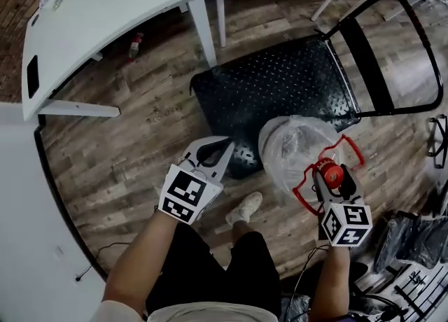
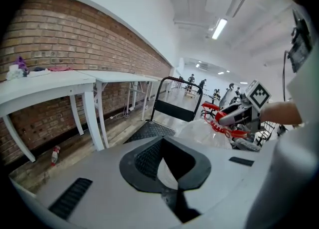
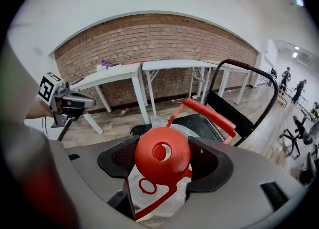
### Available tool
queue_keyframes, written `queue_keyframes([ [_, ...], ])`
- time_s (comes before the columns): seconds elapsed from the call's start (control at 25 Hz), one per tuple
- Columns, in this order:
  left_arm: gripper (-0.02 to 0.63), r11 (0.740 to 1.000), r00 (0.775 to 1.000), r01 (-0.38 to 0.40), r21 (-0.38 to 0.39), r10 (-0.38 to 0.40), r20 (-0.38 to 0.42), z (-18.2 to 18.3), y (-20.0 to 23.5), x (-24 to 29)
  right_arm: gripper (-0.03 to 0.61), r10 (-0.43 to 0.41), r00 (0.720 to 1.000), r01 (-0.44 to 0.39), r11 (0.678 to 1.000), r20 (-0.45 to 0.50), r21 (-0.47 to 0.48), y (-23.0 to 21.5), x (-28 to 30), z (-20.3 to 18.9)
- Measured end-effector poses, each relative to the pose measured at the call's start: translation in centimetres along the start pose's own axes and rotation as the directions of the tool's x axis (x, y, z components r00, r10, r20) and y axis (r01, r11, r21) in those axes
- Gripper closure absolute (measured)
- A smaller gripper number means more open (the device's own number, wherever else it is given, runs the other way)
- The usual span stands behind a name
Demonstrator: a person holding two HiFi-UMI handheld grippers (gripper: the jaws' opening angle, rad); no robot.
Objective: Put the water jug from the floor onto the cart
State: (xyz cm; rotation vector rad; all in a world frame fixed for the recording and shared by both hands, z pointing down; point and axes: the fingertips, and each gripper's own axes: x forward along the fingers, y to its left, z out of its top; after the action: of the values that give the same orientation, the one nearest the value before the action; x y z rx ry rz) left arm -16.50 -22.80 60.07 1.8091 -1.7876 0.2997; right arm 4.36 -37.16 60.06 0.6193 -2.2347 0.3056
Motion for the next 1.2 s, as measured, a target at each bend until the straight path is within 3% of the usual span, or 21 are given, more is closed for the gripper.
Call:
queue_keyframes([
  [0.32, 0.614, 0.997, 0.999, -0.052, -0.056, 0.052, 0.010, -1.9, 3.6, -2.1, 0.264, 0.124, 0.992, -0.124, 0.990, -0.011, -0.070, 7.4, 7.5, 2.9],
  [0.52, 0.614, 0.994, 0.998, -0.067, -0.083, 0.067, 0.002, -3.1, 4.6, -3.0, 0.264, 0.157, 0.987, -0.159, 0.984, -0.034, -0.079, 10.1, 10.6, 3.2],
  [0.88, 0.614, 0.991, 0.996, -0.087, -0.100, 0.087, -0.009, -4.2, 6.0, -4.0, 0.264, 0.182, 0.980, -0.193, 0.968, -0.084, -0.160, 12.4, 12.3, 2.8],
  [1.2, 0.614, 0.991, 0.997, -0.083, -0.108, 0.082, -0.014, -5.0, 6.0, -4.4, 0.264, 0.185, 0.980, -0.194, 0.966, -0.067, -0.171, 13.6, 12.5, 2.4],
])
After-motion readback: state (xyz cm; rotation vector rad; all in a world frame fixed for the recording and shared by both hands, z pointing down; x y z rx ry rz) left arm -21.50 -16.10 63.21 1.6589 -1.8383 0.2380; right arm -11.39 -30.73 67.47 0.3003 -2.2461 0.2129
